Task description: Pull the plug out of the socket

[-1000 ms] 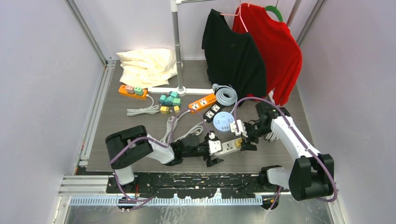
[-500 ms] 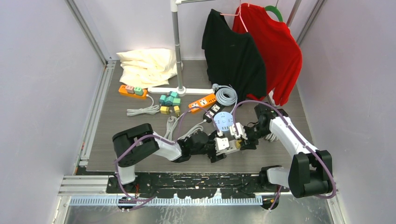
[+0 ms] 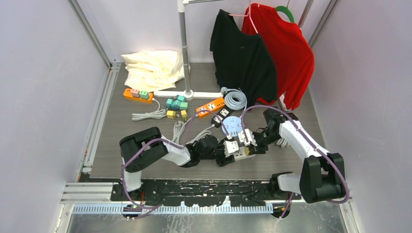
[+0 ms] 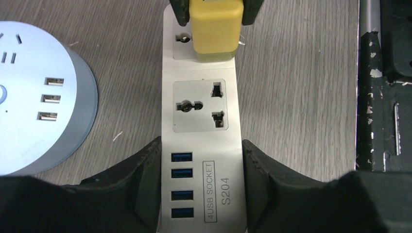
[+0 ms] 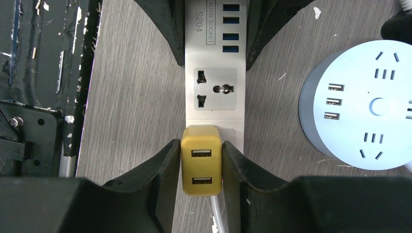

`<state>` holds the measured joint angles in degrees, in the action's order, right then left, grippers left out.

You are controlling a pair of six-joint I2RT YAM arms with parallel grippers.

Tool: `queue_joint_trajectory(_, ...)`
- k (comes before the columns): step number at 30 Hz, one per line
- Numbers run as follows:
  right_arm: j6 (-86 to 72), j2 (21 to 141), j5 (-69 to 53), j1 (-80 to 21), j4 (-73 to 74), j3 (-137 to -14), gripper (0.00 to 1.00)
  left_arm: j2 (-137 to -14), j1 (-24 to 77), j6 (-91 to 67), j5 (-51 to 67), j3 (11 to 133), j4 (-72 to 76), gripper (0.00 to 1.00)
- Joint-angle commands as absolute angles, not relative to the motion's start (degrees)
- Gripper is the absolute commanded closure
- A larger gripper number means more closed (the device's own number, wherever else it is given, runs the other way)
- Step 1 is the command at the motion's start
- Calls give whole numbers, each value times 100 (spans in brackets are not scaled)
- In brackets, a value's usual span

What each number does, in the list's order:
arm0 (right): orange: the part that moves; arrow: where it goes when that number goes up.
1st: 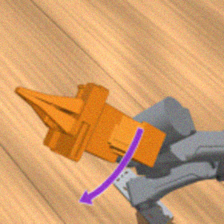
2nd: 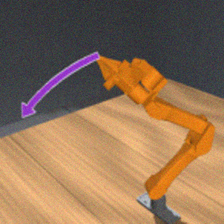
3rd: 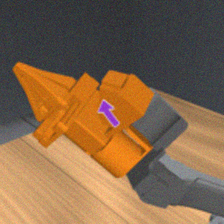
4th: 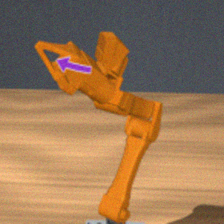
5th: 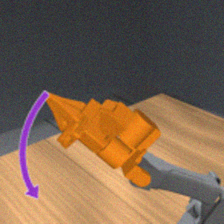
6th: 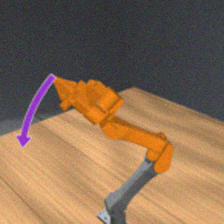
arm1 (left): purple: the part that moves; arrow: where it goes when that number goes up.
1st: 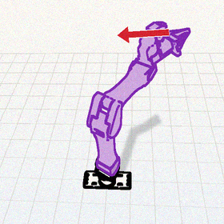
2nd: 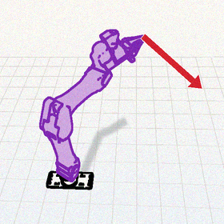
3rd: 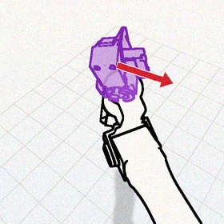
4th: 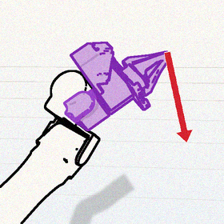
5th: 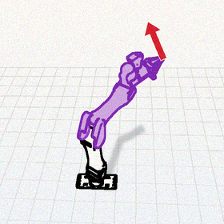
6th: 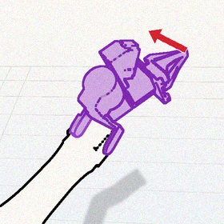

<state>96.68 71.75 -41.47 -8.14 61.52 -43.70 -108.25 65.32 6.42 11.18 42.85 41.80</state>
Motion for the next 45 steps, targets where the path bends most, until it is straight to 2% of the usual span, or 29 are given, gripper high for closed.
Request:
queue_joint_trajectory(1, 9797, 7208, -4281, -875, 6268, -4361, 58, -10848, 6413, 453, 1389, 4469, 4326, 62)
queue_joint_trajectory(6, 9812, 7203, -4295, -879, 6284, -4353, 58, -10842, 6366, 378, 1415, 4482, 4293, 96)
queue_joint_trajectory(7, 9819, 7201, -4298, -879, 6294, -4361, 58, -10838, 6349, 358, 1427, 4475, 4300, 99)
queue_joint_trajectory(9, 9822, 7191, -4281, -872, 6307, -4371, 60, -10842, 6338, 341, 1450, 4465, 4322, 100)
queue_joint_trajectory(17, 9312, 7178, -4043, -688, 6305, -4626, 94, -10858, 6332, 420, 1535, 4477, 4245, 100)
queue_joint_trajectory(20, 9391, 7197, -3922, -596, 6367, -4597, 99, -10876, 6328, 448, 1562, 4537, 4129, 100)
queue_joint_trajectory(27, 10238, 7197, -4901, -765, 6952, -4515, 99, -10925, 6328, 466, 1670, 4624, 4005, 100)
queue_joint_trajectory(31, 9382, 7086, -5302, -936, 6369, -4604, 99, -10942, 6328, 468, 1691, 4671, 3898, 100)
queue_joint_trajectory(35, 8858, 7024, -4814, -770, 6017, -4689, 99, -10948, 6328, 466, 1686, 4671, 3871, 100)
queue_joint_trajectory(40, 9708, 6939, -4530, -248, 6669, -4648, 99, -10934, 6328, 499, 1648, 4676, 3825, 100)
queue_joint_trajectory(45, 10871, 7104, -5066, -515, 7441, -4538, 99, -10940, 6328, 508, 1647, 4691, 3816, 100)
